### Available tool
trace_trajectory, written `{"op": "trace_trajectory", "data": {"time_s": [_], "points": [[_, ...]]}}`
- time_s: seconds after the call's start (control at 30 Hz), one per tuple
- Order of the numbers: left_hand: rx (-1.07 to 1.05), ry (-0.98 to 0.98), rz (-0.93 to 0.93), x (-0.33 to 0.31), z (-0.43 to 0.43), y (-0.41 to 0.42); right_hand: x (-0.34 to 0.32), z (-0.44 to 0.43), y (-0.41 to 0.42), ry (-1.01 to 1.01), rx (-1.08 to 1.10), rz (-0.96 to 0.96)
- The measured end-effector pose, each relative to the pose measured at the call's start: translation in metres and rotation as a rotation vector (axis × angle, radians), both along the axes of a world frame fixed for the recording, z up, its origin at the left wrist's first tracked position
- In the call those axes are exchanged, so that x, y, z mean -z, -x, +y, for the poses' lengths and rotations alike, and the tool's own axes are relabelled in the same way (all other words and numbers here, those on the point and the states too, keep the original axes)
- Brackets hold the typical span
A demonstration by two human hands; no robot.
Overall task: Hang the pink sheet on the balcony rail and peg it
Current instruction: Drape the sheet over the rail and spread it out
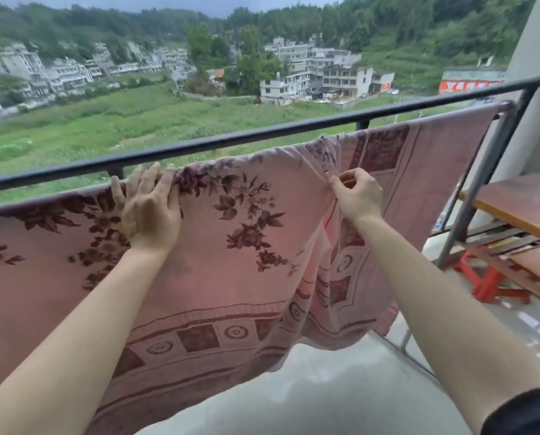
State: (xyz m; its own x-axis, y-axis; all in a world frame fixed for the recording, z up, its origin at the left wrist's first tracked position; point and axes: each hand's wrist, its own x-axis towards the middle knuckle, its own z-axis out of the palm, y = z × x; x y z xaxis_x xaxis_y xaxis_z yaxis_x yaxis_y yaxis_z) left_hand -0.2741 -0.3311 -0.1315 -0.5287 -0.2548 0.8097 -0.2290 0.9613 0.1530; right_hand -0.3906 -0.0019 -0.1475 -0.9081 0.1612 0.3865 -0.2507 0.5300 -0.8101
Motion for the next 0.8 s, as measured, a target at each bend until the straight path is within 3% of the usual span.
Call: {"op": "trace_trajectory", "data": {"time_s": [0.13, 0.27, 0.43, 0.6, 0.7, 0.8], "points": [[0.047, -0.06, -0.06, -0.013, 0.04, 0.01, -0.004, -0.006, 0.008, 0.173, -0.159, -0.145], [0.179, 0.037, -0.143, -0.027, 0.08, 0.044, -0.015, -0.009, 0.035, 0.347, -0.051, -0.187], [0.301, 0.061, -0.253, -0.041, 0.132, 0.102, -0.023, 0.004, 0.082, 0.319, 0.0, -0.096], [0.153, 0.09, -0.23, -0.036, 0.167, 0.138, -0.016, 0.078, 0.123, 0.266, 0.167, 0.052], [0.15, 0.017, -0.245, -0.043, 0.178, 0.15, -0.015, 0.127, 0.152, 0.336, 0.311, -0.01], [0.305, 0.01, -0.255, -0.06, 0.212, 0.171, -0.014, 0.156, 0.175, 0.425, 0.389, -0.092]]}}
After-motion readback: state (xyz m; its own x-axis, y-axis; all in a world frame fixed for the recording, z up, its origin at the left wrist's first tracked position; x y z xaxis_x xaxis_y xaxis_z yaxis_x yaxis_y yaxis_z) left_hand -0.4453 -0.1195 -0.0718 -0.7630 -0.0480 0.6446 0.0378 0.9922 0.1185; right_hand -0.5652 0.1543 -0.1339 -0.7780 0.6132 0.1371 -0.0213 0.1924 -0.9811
